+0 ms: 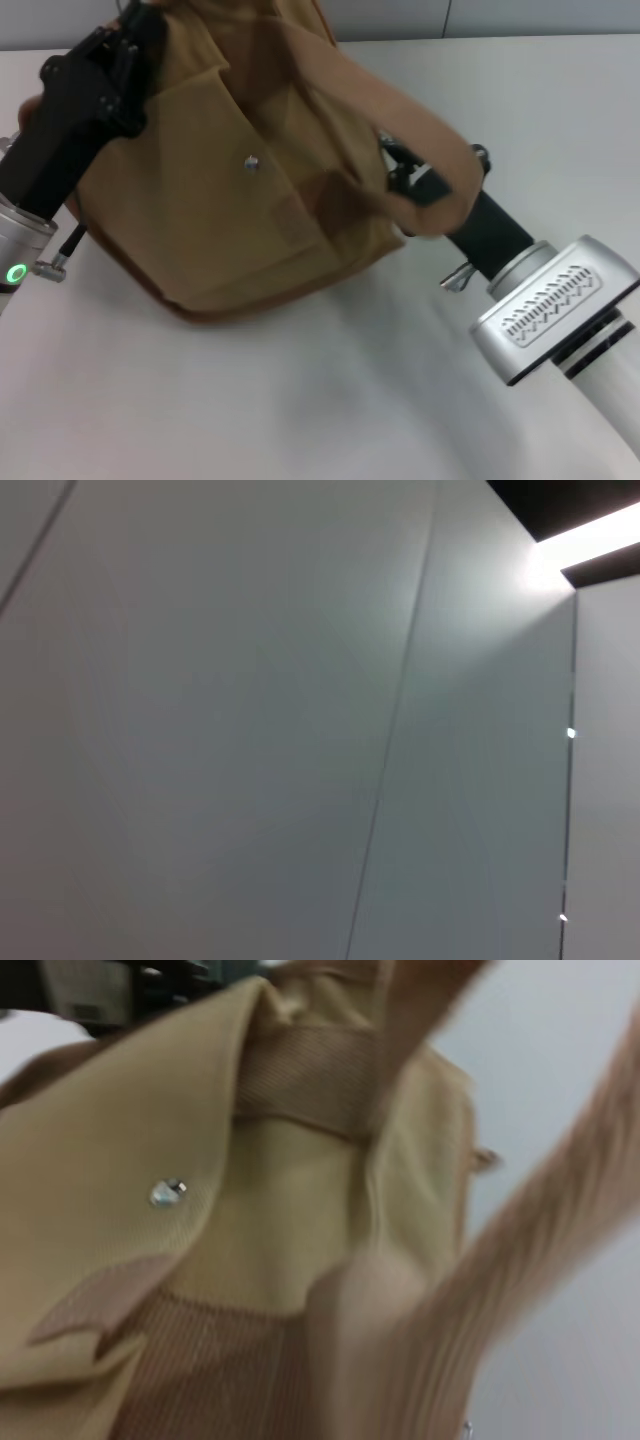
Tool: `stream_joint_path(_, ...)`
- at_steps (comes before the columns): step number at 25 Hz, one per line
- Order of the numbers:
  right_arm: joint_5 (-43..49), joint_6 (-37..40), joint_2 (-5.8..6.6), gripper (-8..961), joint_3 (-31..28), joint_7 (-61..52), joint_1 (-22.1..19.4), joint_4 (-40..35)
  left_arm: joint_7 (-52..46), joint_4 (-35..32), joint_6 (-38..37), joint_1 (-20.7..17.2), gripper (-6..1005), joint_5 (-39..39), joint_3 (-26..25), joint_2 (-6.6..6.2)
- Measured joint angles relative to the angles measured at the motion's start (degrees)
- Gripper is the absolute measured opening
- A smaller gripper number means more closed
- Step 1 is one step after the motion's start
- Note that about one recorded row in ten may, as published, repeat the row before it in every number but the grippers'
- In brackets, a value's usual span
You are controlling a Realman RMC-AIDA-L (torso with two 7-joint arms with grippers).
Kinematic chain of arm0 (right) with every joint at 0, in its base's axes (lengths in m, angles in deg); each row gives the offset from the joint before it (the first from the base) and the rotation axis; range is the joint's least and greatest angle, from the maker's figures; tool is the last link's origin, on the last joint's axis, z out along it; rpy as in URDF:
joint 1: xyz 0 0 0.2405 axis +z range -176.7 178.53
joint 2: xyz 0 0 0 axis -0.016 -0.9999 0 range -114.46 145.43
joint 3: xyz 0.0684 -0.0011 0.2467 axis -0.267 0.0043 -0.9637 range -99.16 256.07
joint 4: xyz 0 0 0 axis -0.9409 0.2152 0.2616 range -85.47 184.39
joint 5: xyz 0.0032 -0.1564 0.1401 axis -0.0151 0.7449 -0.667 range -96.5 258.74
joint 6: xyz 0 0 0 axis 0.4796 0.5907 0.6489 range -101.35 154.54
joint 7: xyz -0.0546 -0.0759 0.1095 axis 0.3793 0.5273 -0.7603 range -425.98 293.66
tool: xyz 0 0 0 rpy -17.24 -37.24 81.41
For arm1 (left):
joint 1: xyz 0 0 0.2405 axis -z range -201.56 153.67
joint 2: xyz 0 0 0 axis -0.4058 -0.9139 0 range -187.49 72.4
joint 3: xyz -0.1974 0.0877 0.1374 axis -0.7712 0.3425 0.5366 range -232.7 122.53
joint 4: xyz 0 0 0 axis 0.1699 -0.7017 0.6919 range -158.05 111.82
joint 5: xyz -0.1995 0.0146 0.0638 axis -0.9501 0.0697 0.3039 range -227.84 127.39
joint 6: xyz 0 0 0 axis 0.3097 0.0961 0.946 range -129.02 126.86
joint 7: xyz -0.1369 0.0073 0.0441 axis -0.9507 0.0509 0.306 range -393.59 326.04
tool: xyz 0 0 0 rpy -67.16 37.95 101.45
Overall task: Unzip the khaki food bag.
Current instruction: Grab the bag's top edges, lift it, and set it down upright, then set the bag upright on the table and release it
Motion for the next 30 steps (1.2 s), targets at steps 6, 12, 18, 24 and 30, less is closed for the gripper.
stream_joint_path(6,1.20,4.96,0.20,60,-0.12,-14.77,-2.23,-6.31,-1.65,0.95,-0.13,-1.25,55,-0.28,-1.80,0.00)
stream_joint_path(12,6.88,7.47,0.37,80,-0.06,-27.17,-2.87,-11.79,-2.51,1.16,-0.49,-3.69,55,-0.15,-2.13,0.00)
stream_joint_path(18,9.96,11.34,0.53,100,-0.06,-40.68,-2.90,-16.96,-3.27,2.07,0.81,-5.61,56,0.73,-1.04,0.00)
stream_joint_path(24,10.02,13.38,0.60,120,-0.07,-54.65,-2.76,-23.11,-3.32,1.44,4.85,-10.14,56,0.80,-1.45,-0.56)
stream_joint_path(30,9.98,15.68,0.63,521,-0.06,-61.60,-3.51,-27.24,-3.38,-1.17,8.69,-14.51,57,0.53,-4.88,-0.77)
